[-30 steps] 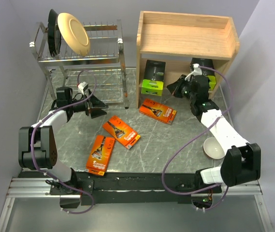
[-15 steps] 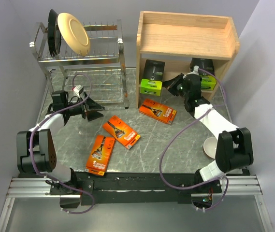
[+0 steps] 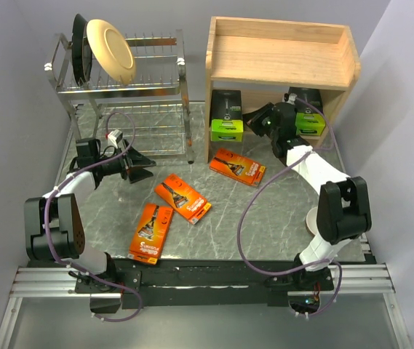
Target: Place and organize the shaving razors onto the shelf
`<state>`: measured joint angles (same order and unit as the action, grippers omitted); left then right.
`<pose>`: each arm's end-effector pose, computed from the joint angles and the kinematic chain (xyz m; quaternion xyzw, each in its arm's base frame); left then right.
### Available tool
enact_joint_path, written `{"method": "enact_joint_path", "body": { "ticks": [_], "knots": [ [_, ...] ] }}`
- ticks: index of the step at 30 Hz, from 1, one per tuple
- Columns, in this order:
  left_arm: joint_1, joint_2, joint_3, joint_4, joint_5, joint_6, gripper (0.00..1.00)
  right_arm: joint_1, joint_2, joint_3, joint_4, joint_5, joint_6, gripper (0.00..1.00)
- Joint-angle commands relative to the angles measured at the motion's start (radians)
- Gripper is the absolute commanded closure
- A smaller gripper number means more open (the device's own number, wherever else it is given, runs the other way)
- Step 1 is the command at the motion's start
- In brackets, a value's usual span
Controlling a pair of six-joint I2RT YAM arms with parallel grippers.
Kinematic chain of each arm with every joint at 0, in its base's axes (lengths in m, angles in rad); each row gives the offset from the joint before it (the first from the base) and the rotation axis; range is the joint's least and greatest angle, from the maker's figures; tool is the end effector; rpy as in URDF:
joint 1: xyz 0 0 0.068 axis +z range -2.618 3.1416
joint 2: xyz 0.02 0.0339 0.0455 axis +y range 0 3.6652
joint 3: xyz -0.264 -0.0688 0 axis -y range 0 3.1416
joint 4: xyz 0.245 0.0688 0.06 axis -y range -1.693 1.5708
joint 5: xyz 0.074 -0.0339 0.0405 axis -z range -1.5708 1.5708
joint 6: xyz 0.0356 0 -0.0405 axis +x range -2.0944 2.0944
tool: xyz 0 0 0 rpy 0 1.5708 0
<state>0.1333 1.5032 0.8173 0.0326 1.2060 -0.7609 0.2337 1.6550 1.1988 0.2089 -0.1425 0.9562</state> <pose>0.3004 0.0067 0.2155 -0.0928 0.7745 -0.5962 0.1900 0.3826 0.0963 0.2958 0.2372 0.7516 0.3900 0.4761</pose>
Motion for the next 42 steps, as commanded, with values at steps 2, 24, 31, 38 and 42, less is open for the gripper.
{"method": "enact_joint_path", "body": {
  "ticks": [2,24,31,38,42],
  "knots": [
    [0.009,-0.023,0.005,-0.002,0.001,0.034,0.16,0.047,0.063,0.065,-0.019,0.015,0.033,0.94],
    [0.008,0.008,0.019,0.095,-0.022,-0.055,0.15,0.065,-0.213,-0.041,-0.178,0.112,-0.036,0.99],
    [0.008,-0.003,0.003,0.122,-0.045,-0.090,0.16,0.061,-0.395,-0.172,-0.358,0.084,-0.201,1.00],
    [0.006,-0.005,-0.006,0.122,-0.060,-0.075,0.16,0.133,-0.463,-0.280,-0.284,-0.083,-0.350,1.00],
    [0.006,-0.008,-0.009,0.122,-0.063,-0.074,0.16,0.165,-0.429,-0.243,-0.218,-0.098,-0.347,1.00]
  ]
}}
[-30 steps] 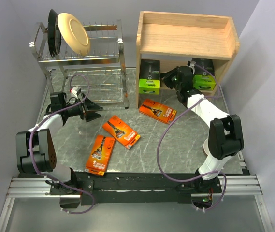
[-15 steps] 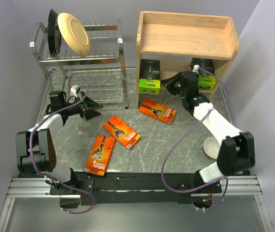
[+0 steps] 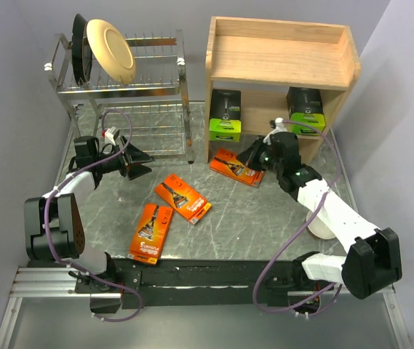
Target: Place and organize the shaving razors onto the shelf
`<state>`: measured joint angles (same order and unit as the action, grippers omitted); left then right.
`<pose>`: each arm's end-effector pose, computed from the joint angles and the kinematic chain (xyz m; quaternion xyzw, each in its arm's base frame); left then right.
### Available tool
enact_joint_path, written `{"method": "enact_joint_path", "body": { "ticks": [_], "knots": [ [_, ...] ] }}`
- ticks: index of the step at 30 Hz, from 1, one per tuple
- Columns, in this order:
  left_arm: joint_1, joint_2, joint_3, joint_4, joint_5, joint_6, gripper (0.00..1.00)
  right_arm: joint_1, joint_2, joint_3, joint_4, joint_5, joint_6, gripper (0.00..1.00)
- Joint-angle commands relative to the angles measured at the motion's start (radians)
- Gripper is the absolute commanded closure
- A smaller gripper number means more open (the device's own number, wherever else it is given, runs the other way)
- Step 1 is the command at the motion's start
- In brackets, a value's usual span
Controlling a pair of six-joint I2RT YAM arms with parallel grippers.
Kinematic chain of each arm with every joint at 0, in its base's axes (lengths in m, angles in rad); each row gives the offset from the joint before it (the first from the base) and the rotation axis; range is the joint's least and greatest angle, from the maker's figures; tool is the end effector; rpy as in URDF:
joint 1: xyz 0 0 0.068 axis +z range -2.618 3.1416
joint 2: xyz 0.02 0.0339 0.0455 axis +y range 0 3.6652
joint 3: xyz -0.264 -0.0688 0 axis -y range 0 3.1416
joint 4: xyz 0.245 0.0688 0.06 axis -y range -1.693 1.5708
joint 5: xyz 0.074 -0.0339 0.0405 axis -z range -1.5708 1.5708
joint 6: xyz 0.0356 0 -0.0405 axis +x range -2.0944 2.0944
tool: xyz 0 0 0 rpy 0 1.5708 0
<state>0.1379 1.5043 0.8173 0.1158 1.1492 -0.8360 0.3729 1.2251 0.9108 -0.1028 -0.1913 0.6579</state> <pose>0.3060 0.0097 0.2200 -0.1145 0.7730 -0.5858 0.2149 0.2599 0.1089 0.2991 0.0669 0.8333 0.3372 0.4329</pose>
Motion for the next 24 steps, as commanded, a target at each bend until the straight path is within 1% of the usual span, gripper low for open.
{"method": "enact_joint_path", "body": {
  "ticks": [1,9,24],
  "knots": [
    [0.002,-0.012,-0.012,0.039,-0.008,0.005,0.16,0.029,0.023,0.056,0.101,-0.050,-0.044,1.00],
    [0.002,-0.036,-0.035,0.028,-0.014,0.020,0.16,0.027,0.140,0.154,0.161,-0.039,-0.007,1.00],
    [0.002,-0.023,-0.023,0.015,-0.019,0.040,0.16,0.006,0.287,0.287,0.176,-0.050,0.025,1.00]
  ]
}}
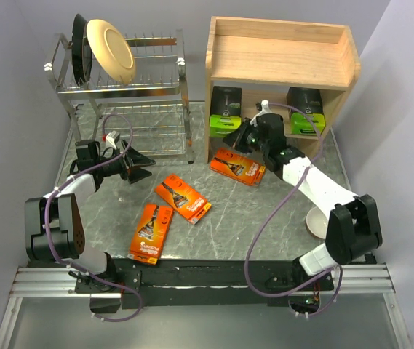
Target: Place and organize the shaving razors onto the shelf
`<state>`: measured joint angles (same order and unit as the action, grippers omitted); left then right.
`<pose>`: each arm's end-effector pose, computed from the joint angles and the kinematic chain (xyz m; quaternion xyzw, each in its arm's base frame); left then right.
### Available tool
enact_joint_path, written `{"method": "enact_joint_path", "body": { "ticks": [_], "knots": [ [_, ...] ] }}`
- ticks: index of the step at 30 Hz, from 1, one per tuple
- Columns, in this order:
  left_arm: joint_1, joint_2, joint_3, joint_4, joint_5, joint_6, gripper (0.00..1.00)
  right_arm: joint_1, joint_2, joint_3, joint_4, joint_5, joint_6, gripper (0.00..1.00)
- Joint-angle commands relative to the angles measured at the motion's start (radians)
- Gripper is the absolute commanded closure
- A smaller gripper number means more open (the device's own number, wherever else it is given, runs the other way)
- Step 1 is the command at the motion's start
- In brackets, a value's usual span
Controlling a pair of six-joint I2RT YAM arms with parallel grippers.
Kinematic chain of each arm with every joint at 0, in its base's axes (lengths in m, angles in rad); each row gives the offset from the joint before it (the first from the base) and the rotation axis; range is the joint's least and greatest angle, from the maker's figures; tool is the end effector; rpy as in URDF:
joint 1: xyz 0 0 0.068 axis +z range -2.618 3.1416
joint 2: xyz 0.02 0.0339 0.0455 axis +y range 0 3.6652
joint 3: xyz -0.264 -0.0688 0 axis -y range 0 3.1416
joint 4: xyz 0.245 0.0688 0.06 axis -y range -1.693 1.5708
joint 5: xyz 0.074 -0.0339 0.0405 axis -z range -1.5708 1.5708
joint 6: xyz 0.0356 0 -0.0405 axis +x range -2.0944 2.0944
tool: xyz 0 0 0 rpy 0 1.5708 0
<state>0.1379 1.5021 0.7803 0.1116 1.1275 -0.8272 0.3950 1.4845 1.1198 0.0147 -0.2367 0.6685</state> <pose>0.3002 0.0092 0.2089 -0.1291 0.7786 -0.5780 0.2075 0.3194 0.1422 0.3079 0.0439 0.8153 0.3720 0.4415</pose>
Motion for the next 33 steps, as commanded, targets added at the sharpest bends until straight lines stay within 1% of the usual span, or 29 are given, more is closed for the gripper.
{"method": "enact_joint_path", "body": {
  "ticks": [1,11,21,26,28,29,30,31,32,33],
  "knots": [
    [0.002,-0.020,0.016,0.020,0.003,0.033,0.16,-0.018,0.034,0.083,0.060,-0.004,0.016,1.00],
    [0.003,-0.025,0.016,0.014,-0.001,0.039,0.16,-0.039,0.114,0.144,0.073,-0.013,0.017,1.00],
    [0.003,-0.025,0.017,0.002,-0.003,0.049,0.16,-0.045,0.148,0.176,0.094,-0.015,0.019,1.00],
    [0.003,-0.029,0.031,-0.044,-0.026,0.079,0.15,-0.045,0.109,0.154,0.071,-0.026,0.011,1.00],
    [0.002,-0.033,0.042,-0.110,-0.086,0.124,0.12,-0.047,0.065,0.134,0.045,-0.035,-0.010,1.00],
    [0.003,-0.034,0.060,-0.168,-0.116,0.146,0.11,-0.047,0.048,0.109,0.031,-0.041,-0.023,0.96],
    [0.002,-0.040,0.066,-0.234,-0.180,0.163,0.10,-0.047,0.030,0.095,0.002,-0.050,-0.074,0.91],
    [0.002,-0.043,0.077,-0.260,-0.208,0.199,0.10,-0.047,-0.007,0.078,-0.007,-0.088,-0.111,0.77],
    [0.003,-0.048,0.080,-0.289,-0.236,0.218,0.10,-0.045,-0.026,0.037,-0.007,-0.119,-0.153,0.69],
    [0.002,-0.057,0.083,-0.334,-0.314,0.235,0.10,-0.044,-0.044,0.016,-0.047,-0.148,-0.249,0.63]
  ]
}}
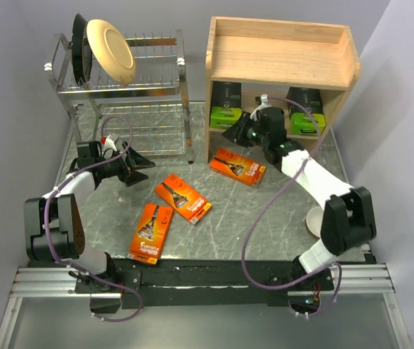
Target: Place and organize the shaving razors onto the shelf
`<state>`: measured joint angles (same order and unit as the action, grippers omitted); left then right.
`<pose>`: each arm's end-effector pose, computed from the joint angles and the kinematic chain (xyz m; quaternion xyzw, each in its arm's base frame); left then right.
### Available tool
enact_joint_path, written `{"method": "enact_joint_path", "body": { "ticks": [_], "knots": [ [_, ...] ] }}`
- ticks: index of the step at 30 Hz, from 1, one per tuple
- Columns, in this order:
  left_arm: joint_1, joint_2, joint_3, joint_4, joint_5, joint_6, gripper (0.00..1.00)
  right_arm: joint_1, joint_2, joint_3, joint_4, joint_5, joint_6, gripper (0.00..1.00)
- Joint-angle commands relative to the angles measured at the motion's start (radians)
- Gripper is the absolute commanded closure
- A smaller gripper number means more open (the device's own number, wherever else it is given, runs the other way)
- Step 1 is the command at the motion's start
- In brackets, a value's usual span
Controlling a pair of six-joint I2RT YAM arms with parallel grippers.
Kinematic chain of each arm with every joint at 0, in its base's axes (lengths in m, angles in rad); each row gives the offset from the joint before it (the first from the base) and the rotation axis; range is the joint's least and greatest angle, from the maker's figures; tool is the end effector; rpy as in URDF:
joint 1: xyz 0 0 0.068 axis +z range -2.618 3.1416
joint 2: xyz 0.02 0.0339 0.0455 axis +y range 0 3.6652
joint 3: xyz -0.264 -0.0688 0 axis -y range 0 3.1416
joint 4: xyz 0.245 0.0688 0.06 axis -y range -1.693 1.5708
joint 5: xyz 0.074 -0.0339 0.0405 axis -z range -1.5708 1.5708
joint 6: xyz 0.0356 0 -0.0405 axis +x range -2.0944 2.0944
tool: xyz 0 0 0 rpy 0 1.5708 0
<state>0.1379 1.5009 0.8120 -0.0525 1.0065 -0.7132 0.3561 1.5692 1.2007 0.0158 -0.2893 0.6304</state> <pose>0.2988 0.0111 0.2046 -0.1540 0.8105 -0.5234 0.2132 0.3444 0.1389 0.3079 0.0293 0.8153 0.3722 0.4426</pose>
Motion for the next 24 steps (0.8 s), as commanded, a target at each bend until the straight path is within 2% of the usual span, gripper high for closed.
{"method": "enact_joint_path", "body": {
  "ticks": [1,4,6,7,9,13,17,24],
  "knots": [
    [0.002,-0.060,0.049,-0.184,-0.213,0.141,0.10,-0.006,-0.153,-0.084,-0.074,-0.123,-0.256,0.59],
    [0.002,-0.091,0.020,-0.210,-0.291,0.146,0.11,0.004,-0.187,-0.159,-0.135,-0.186,-0.366,0.43],
    [0.003,-0.117,-0.008,-0.202,-0.312,0.124,0.12,0.015,-0.193,-0.217,-0.136,-0.273,-0.391,0.38],
    [0.003,-0.126,-0.049,-0.173,-0.321,0.088,0.13,0.024,-0.186,-0.242,-0.091,-0.315,-0.383,0.33],
    [0.003,-0.154,-0.097,-0.127,-0.310,0.054,0.13,0.037,-0.173,-0.292,-0.042,-0.407,-0.364,0.30],
    [0.002,-0.169,-0.230,0.023,-0.263,-0.098,0.13,0.041,-0.088,-0.317,0.027,-0.435,-0.307,0.18],
    [-0.001,-0.159,-0.283,0.134,-0.221,-0.173,0.12,0.050,-0.011,-0.361,0.061,-0.522,-0.265,0.22],
    [-0.004,-0.148,-0.280,0.174,-0.221,-0.204,0.12,0.072,0.080,-0.412,0.104,-0.438,-0.176,0.33]
  ]
}}
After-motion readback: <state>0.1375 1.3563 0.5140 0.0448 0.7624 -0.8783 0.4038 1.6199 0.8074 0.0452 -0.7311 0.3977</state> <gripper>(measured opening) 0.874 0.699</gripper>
